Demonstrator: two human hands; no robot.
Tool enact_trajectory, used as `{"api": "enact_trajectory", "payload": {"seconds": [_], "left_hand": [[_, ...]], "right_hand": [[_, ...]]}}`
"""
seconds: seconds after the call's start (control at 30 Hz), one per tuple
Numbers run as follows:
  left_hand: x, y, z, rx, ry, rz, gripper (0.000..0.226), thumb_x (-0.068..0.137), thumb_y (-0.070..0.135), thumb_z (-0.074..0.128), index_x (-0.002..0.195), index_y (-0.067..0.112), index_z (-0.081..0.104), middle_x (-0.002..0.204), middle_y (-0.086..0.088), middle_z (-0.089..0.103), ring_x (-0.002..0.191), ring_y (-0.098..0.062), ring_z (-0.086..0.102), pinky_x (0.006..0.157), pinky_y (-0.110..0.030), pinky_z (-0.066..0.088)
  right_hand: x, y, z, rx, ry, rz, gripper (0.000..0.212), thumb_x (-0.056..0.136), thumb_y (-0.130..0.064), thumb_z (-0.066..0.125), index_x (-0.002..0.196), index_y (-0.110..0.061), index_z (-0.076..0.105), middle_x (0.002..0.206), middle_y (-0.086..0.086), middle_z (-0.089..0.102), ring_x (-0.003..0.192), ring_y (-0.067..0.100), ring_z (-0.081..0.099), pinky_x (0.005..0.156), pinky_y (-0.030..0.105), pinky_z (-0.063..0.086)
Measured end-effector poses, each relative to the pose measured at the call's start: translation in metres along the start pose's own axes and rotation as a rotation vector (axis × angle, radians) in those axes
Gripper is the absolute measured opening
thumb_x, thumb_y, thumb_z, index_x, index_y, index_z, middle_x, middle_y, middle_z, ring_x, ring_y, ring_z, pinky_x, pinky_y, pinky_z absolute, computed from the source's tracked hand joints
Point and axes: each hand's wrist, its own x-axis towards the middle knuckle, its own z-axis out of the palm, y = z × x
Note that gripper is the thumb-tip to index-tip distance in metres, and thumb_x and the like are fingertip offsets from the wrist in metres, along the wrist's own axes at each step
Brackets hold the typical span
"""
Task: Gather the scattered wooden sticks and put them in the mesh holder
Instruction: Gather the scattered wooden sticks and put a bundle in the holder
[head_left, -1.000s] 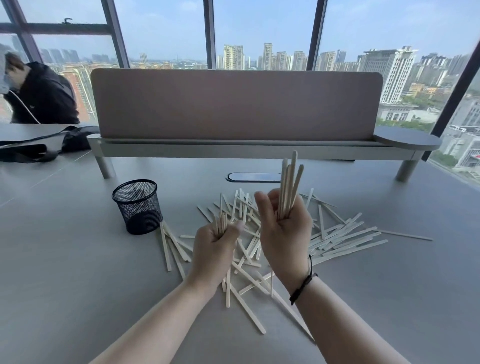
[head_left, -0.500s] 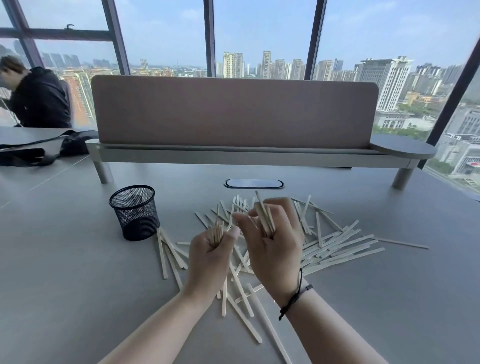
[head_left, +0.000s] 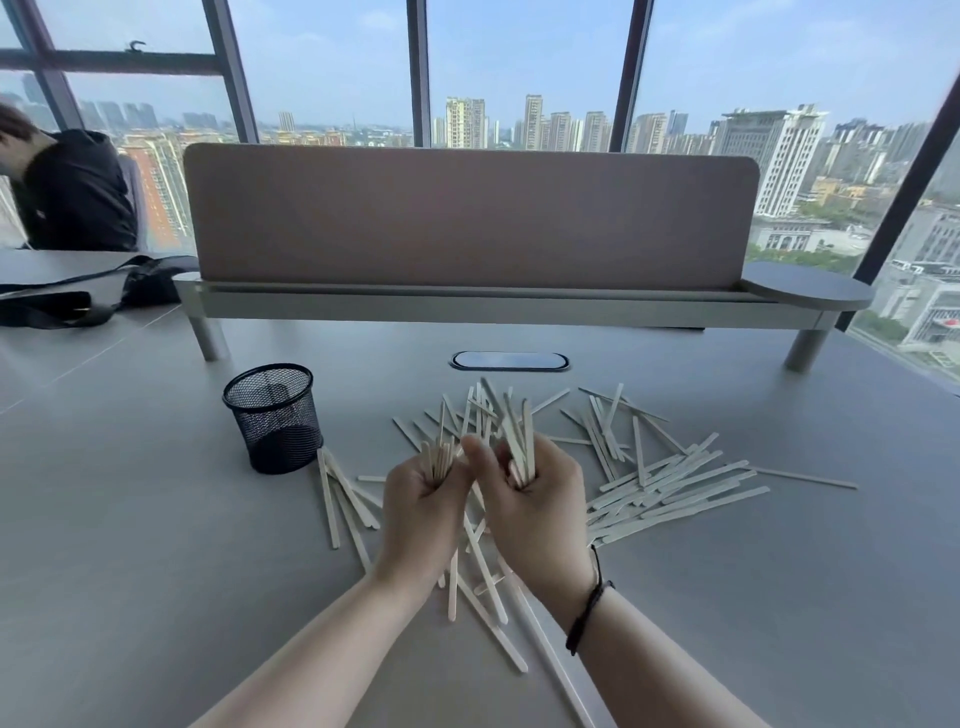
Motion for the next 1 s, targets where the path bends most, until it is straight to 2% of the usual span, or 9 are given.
{"api": "enact_trajectory", "payload": {"seconds": [0.23,0.3,0.43,0.53,0.67,0.73,0.83,0.9,1.0], "left_hand": [[0.002,-0.001,-0.002,0.027,0.003,0.007,0.057,0.096,0.019,0.066,0.056,0.006,0.028,0.049,-0.002,0.024,0.046,-0.018,0.022,0.048,-0.026,0.024],[0.002,-0.001,-0.002,0.025,-0.002,0.015,0.058,0.095,0.021,0.068,0.059,0.0,0.029,0.05,-0.005,0.025,0.048,-0.019,0.025,0.049,-0.03,0.025],[0.002,0.001,-0.003,0.02,-0.025,0.039,0.059,0.088,0.035,0.069,0.061,0.001,0.029,0.053,-0.012,0.022,0.049,-0.027,0.022,0.048,-0.043,0.025],[0.003,-0.002,-0.005,0.018,-0.003,0.036,0.059,0.086,0.04,0.068,0.062,0.0,0.032,0.053,-0.02,0.026,0.05,-0.039,0.027,0.048,-0.052,0.031],[0.005,-0.001,-0.004,-0.03,0.062,0.066,0.062,0.088,0.049,0.063,0.061,-0.001,0.039,0.05,-0.021,0.035,0.045,-0.028,0.035,0.049,-0.046,0.032],[0.005,0.001,-0.003,-0.026,0.084,0.096,0.074,0.089,0.054,0.062,0.06,-0.007,0.033,0.051,-0.028,0.031,0.044,-0.037,0.03,0.047,-0.048,0.029],[0.002,0.005,-0.004,-0.036,0.071,0.083,0.083,0.086,0.061,0.062,0.058,-0.008,0.027,0.049,-0.028,0.026,0.048,-0.043,0.024,0.048,-0.045,0.022],[0.002,0.008,-0.005,-0.072,0.061,0.036,0.078,0.085,0.059,0.063,0.055,-0.004,0.028,0.047,-0.021,0.023,0.046,-0.034,0.019,0.047,-0.037,0.019],[0.005,0.007,-0.006,-0.139,0.029,-0.065,0.064,0.087,0.056,0.061,0.048,0.016,0.032,0.046,-0.003,0.023,0.044,-0.018,0.021,0.048,-0.026,0.02]], "right_hand": [[0.017,0.0,-0.016,0.227,0.003,0.189,0.059,0.088,-0.026,0.075,0.053,-0.01,0.03,0.05,0.0,0.029,0.05,0.016,0.026,0.051,0.032,0.025],[0.014,0.006,-0.017,0.22,-0.026,0.223,0.059,0.088,-0.024,0.075,0.051,-0.014,0.03,0.048,-0.001,0.028,0.047,0.015,0.025,0.048,0.027,0.024],[0.014,0.013,-0.016,0.205,-0.057,0.267,0.059,0.088,-0.023,0.075,0.058,0.005,0.031,0.052,0.008,0.03,0.05,0.018,0.026,0.048,0.026,0.024],[0.014,0.014,-0.016,0.211,-0.064,0.293,0.058,0.088,-0.022,0.075,0.06,0.004,0.031,0.052,0.009,0.031,0.051,0.019,0.027,0.049,0.028,0.024],[0.013,0.011,-0.017,0.202,-0.085,0.294,0.055,0.089,-0.024,0.073,0.057,-0.008,0.031,0.051,0.006,0.03,0.05,0.018,0.027,0.05,0.029,0.024],[0.012,0.008,-0.017,0.193,-0.094,0.297,0.056,0.09,-0.026,0.071,0.054,-0.014,0.031,0.05,0.004,0.027,0.049,0.016,0.024,0.049,0.027,0.021],[0.016,0.0,-0.02,0.2,-0.065,0.292,0.066,0.09,-0.038,0.066,0.056,0.002,0.026,0.05,0.015,0.023,0.049,0.028,0.02,0.049,0.041,0.02],[0.018,-0.005,-0.022,0.244,-0.056,0.285,0.067,0.089,-0.039,0.062,0.056,0.006,0.026,0.052,0.024,0.02,0.051,0.037,0.018,0.049,0.044,0.019],[0.017,-0.004,-0.02,0.273,-0.095,0.313,0.068,0.087,-0.041,0.061,0.055,0.006,0.024,0.052,0.027,0.018,0.051,0.034,0.015,0.049,0.039,0.017]]}}
